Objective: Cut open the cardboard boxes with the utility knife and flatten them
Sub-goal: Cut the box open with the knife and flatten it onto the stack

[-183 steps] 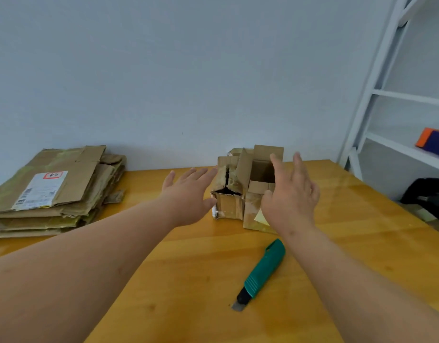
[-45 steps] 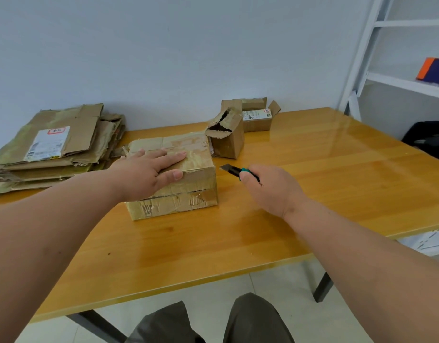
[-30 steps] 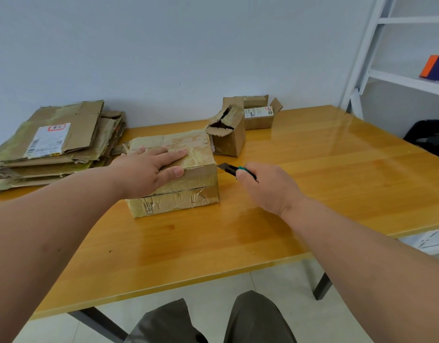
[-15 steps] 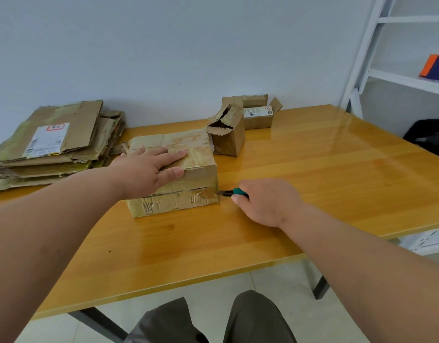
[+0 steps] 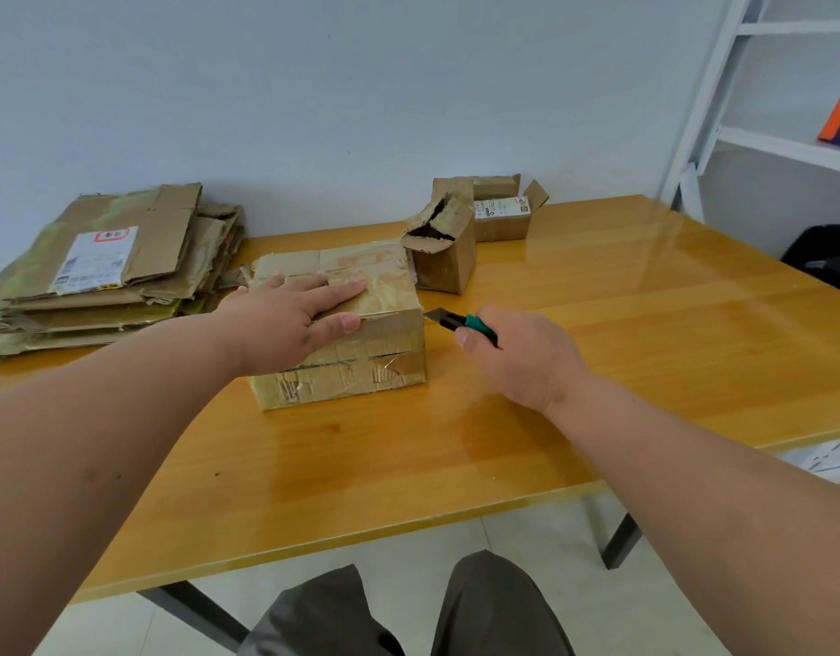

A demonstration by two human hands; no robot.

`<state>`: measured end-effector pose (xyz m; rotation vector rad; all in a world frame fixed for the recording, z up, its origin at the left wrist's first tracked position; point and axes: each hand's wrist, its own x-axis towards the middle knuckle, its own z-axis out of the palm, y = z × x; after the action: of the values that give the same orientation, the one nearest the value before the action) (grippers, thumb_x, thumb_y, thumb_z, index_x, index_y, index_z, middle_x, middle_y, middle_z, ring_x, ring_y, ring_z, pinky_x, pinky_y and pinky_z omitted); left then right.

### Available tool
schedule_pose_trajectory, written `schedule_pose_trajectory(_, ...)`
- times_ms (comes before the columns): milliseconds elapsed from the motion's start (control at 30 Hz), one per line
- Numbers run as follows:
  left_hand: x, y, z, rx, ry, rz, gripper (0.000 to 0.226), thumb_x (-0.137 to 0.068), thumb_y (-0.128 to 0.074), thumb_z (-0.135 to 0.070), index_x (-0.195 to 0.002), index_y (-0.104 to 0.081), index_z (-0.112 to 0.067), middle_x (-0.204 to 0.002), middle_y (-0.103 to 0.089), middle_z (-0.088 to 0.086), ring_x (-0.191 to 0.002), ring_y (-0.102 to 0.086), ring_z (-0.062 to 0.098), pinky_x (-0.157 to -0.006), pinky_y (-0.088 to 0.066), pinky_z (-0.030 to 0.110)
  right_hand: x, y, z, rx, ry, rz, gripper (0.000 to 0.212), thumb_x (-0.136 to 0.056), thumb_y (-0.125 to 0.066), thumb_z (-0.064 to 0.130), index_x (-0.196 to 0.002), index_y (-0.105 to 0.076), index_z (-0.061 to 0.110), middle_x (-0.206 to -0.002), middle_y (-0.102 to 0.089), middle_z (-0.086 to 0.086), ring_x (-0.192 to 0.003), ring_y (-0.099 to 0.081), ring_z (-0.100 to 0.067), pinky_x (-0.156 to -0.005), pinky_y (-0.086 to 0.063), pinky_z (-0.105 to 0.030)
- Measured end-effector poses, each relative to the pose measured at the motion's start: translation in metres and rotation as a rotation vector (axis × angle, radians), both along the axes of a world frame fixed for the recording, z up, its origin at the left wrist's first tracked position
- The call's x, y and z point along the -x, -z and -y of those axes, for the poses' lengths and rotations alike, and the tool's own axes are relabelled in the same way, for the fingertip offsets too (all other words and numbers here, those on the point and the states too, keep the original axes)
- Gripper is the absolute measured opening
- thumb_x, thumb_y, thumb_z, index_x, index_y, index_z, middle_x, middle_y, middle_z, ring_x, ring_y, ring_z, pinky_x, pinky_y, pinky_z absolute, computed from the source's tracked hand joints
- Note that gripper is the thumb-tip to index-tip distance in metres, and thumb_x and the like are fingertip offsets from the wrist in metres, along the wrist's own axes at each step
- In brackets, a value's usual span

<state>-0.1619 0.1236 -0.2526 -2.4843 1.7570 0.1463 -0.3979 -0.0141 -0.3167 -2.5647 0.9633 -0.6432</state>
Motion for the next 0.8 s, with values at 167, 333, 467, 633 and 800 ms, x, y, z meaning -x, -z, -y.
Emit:
schedule_pose_trajectory(167, 0.0001, -0.0014, -0.0003, -0.008, -0.003, -0.003, 0.077, -0.066, 0.000, -0.083, -0.140, 0.004, -0.064, -0.162, -0.006, -0.010, -0.148, -0.005, 0.032, -0.117, -0.011, 0.058, -0.0039, -0.0008, -0.0008, -0.026, 0.004, 0.009, 0.036, -0.099, -0.043, 0.046, -0.072, -0.043, 0.023, -0.065, -0.049, 0.004, -0.058, -0.045, -0.016, -0.051, -0.027, -0.032)
schedule_pose_trajectory(333, 0.0032, -0.0020, 0.0006, -0.014, 0.010, 0.006, 0.078, -0.065, 0.000, -0.082, -0.141, 0.003, -0.064, -0.162, -0.008, -0.010, -0.148, -0.005, 0.032, -0.117, -0.013, 0.057, 0.0014, 0.0004, 0.0011, 0.025, -0.035, -0.087, 0.035, -0.101, -0.039, 0.047, -0.073, -0.038, 0.026, -0.068, -0.051, 0.005, -0.059, -0.047, -0.014, -0.050, -0.028, -0.032)
schedule_pose_trajectory(467, 0.0045, -0.0025, 0.0002, -0.017, 0.008, 0.007, 0.079, -0.064, 0.000, -0.083, -0.141, 0.003, -0.064, -0.162, -0.007, -0.010, -0.148, -0.004, 0.032, -0.117, -0.013, 0.057, 0.0031, 0.0013, 0.0025, 0.070, -0.056, -0.172, 0.035, -0.101, -0.036, 0.049, -0.073, -0.036, 0.028, -0.070, -0.051, 0.007, -0.060, -0.048, -0.012, -0.050, -0.027, -0.030)
schedule_pose_trajectory(633, 0.0051, -0.0021, 0.0002, -0.023, 0.008, 0.007, 0.079, -0.065, -0.001, -0.083, -0.141, 0.003, -0.063, -0.162, -0.007, -0.010, -0.148, -0.004, 0.032, -0.117, -0.012, 0.057, 0.0031, -0.0015, 0.0033, 0.078, -0.071, -0.201, 0.035, -0.101, -0.036, 0.050, -0.073, -0.036, 0.029, -0.071, -0.051, 0.007, -0.060, -0.048, -0.012, -0.049, -0.027, -0.030)
schedule_pose_trajectory(800, 0.0044, -0.0025, -0.0001, -0.020, 0.009, 0.007, 0.079, -0.066, 0.000, -0.082, -0.142, 0.003, -0.062, -0.162, -0.007, -0.009, -0.148, -0.004, 0.032, -0.117, -0.012, 0.057, 0.0054, 0.0026, 0.0002, 0.165, -0.090, -0.456, 0.035, -0.101, -0.033, 0.051, -0.072, -0.034, 0.031, -0.074, -0.050, 0.010, -0.064, -0.047, -0.009, -0.057, -0.038, -0.032)
